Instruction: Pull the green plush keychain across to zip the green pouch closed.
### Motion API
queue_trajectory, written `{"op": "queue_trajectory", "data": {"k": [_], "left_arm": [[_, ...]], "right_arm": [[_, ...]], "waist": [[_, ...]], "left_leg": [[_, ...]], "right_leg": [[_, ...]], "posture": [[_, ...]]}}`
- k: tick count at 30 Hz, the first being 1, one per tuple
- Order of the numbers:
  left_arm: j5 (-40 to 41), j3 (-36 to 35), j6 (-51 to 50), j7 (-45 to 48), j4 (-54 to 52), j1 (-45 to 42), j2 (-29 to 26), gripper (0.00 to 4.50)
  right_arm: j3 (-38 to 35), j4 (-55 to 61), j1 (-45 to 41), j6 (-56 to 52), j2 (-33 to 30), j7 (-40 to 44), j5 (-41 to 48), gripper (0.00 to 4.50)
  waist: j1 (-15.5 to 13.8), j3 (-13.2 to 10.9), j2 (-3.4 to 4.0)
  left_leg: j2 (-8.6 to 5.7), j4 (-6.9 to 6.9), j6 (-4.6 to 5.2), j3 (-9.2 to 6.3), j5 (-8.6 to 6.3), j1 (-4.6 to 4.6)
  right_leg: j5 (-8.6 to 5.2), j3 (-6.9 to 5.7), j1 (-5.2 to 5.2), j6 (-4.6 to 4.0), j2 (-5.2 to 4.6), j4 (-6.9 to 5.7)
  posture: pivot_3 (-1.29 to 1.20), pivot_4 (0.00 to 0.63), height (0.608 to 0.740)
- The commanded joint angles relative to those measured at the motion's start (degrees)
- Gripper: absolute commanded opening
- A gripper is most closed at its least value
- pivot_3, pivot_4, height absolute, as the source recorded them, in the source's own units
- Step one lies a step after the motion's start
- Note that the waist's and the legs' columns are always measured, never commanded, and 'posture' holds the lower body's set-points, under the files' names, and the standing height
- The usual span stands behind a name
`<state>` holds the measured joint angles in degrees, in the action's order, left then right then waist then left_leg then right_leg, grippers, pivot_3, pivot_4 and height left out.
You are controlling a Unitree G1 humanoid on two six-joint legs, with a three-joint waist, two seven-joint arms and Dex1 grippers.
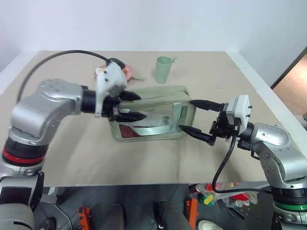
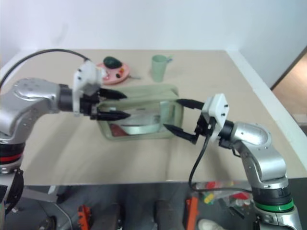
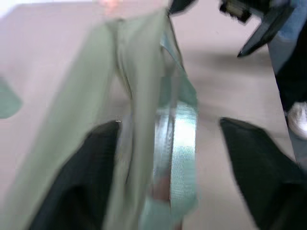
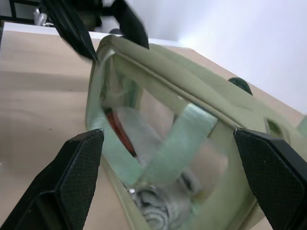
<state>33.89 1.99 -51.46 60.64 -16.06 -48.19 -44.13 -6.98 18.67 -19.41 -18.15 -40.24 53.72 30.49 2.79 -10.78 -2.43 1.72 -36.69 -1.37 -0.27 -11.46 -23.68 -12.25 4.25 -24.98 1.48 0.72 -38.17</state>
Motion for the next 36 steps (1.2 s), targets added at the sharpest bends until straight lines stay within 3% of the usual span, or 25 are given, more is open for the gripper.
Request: {"op": "queue_trajectory", "data": {"k": [1,7,11,17,26,33,36], "left_arm": [[7.6,-7.5,-3.7,0.5,0.0,0.3,-0.4,4.49],[20.8,-13.4,-12.8,0.3,-5.5,6.7,-2.2,4.49],[22.5,-13.4,-12.6,-2.9,-10.1,12.7,-2.7,4.49],[28.8,-16.3,-12.2,-11.3,-12.0,15.1,1.4,4.49],[27.0,-18.0,-3.4,-19.3,-17.9,22.0,5.0,4.49],[23.2,-16.3,2.6,-19.1,-19.2,23.9,4.0,4.50],[20.9,-15.1,5.6,-17.9,-19.8,24.4,3.7,4.50]], "right_arm": [[-2.6,-0.7,-1.9,0.9,-1.4,0.6,0.5,4.50],[-3.8,-5.0,-5.0,1.3,-3.5,3.1,0.8,4.50],[-5.1,-6.1,-6.5,-1.8,-6.1,5.6,3.6,4.50],[-4.0,-7.6,-7.7,-2.1,-7.2,6.9,2.9,4.50],[-0.1,-11.3,-9.7,-0.5,-4.1,6.2,-0.5,4.50],[1.1,-11.4,-10.1,-2.8,-1.8,6.5,0.2,2.44],[1.2,-11.2,-9.9,-3.3,-1.6,6.6,0.4,1.22]], "waist": [[0.0,0.0,0.00],[0.1,0.0,0.00],[0.0,0.0,0.00],[-0.1,0.0,0.00],[0.0,0.0,0.01],[-0.1,0.0,0.01],[-0.1,0.0,0.01]], "left_leg": [[-0.01,-0.01,0.00,0.01,0.00,-0.01],[0.00,-0.01,0.00,0.01,0.00,-0.01],[0.03,0.00,0.00,-0.01,0.00,0.01],[0.00,-0.07,0.00,-0.02,0.01,0.14],[0.04,-0.02,-0.01,0.01,0.01,0.48],[-0.01,-0.03,-0.02,0.03,0.01,0.48],[-0.02,-0.02,-0.02,0.03,0.01,0.48]], "right_leg": [[0.00,0.01,0.00,0.00,-0.01,0.01],[0.00,0.01,0.01,0.01,-0.02,0.00],[0.00,-0.01,0.02,0.00,-0.01,0.00],[0.00,-0.01,0.20,-0.01,-0.03,0.01],[-0.01,0.02,0.51,-0.06,0.01,0.02],[-0.09,0.04,0.55,-0.20,-0.02,0.04],[-0.12,0.04,0.55,-0.24,-0.02,0.04]], "posture": [[0.00,0.150,0.740],[0.00,0.150,0.740],[0.00,0.150,0.740],[0.00,0.150,0.740],[0.00,0.150,0.740],[0.00,0.150,0.740],[0.00,0.150,0.740]]}}
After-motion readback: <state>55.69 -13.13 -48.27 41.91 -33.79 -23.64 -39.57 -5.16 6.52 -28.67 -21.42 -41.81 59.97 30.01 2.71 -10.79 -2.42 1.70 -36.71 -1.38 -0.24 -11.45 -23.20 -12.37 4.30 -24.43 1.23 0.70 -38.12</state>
